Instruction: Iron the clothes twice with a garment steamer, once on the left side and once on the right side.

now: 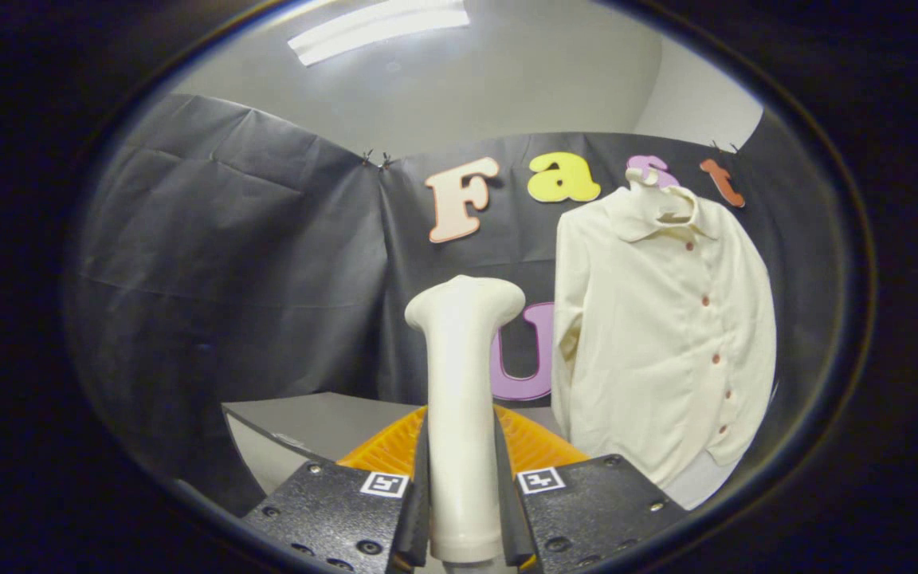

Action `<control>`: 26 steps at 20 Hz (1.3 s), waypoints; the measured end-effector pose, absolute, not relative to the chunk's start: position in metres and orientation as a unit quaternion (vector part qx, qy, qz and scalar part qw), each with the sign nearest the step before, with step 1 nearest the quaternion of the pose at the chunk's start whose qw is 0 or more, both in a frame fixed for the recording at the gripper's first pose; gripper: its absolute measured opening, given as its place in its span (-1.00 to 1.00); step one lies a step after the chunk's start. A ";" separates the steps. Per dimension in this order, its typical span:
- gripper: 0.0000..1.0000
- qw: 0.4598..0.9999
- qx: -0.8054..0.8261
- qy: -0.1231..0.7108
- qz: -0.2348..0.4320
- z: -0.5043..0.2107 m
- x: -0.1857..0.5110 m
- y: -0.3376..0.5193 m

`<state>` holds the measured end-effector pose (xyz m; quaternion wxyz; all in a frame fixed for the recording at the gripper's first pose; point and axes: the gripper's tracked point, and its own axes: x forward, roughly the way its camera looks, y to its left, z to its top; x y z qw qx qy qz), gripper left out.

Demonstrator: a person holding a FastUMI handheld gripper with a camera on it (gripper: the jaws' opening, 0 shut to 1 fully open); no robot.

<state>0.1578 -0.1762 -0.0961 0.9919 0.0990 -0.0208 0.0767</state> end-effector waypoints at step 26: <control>-0.30 0.984 0.177 -0.025 -0.023 -0.140 0.262 -0.365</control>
